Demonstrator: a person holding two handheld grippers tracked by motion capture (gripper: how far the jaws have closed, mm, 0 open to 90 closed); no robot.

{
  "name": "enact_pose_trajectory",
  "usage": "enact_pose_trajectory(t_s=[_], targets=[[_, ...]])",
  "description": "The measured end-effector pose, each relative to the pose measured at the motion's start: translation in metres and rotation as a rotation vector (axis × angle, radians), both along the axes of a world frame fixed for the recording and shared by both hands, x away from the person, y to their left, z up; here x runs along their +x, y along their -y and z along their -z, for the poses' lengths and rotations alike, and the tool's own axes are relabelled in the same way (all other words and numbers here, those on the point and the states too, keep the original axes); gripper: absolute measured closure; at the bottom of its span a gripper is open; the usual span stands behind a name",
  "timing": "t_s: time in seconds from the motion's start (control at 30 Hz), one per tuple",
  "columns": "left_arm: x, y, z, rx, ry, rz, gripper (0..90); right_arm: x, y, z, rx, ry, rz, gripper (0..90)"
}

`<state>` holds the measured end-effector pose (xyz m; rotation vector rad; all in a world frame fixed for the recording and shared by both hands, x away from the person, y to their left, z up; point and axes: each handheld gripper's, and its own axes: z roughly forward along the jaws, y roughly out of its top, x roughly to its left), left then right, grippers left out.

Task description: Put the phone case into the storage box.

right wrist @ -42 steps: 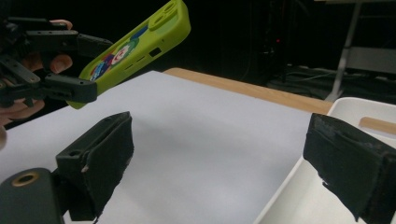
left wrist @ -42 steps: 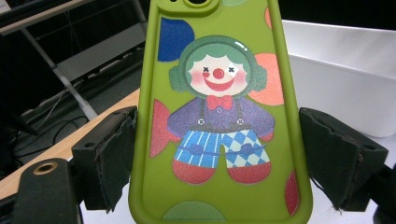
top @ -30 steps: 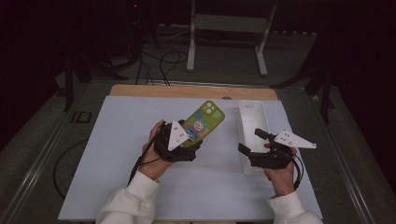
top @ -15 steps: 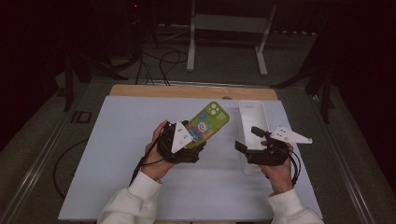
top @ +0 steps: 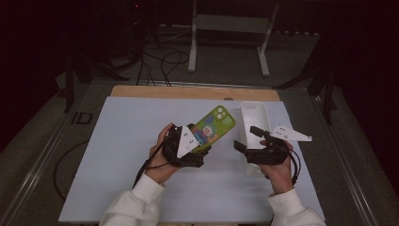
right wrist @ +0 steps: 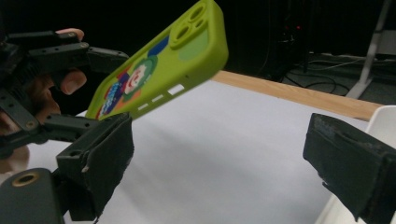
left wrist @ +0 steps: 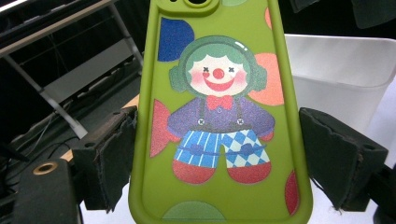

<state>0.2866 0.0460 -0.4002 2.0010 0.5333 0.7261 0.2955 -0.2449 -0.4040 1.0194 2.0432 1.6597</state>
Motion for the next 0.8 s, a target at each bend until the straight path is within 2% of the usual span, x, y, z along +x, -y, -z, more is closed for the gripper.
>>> enact_pose_trajectory(t_s=[0.3,0.8], targets=[[-0.005,0.008,0.001,0.006,0.008,0.027,16.3,0.002,-0.004,0.0,0.023,-0.023,-0.007,8.6],[-0.012,0.02,0.002,0.024,0.025,0.071,16.3,0.006,-0.011,-0.002,0.057,-0.052,-0.052,8.6]])
